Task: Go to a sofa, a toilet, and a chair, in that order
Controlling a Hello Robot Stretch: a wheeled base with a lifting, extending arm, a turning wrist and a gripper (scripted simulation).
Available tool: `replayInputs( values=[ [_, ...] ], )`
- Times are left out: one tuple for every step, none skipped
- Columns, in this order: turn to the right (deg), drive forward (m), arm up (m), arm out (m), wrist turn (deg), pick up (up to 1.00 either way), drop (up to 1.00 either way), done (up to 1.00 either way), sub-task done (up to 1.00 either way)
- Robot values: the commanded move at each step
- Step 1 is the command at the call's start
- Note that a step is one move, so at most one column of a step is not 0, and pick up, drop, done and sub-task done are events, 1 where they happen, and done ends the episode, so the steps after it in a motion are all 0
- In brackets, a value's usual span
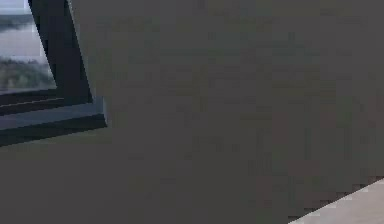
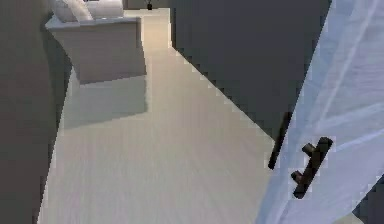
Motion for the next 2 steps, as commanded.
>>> replayInputs(
  values=[
    [45.0,0.0,0.0,0.0,0.0,0.0,0.0,0.0,0.0],
    [21.0,0.0,0.0,0.0,0.0,0.0,0.0,0.0,0.0]
  ],
)
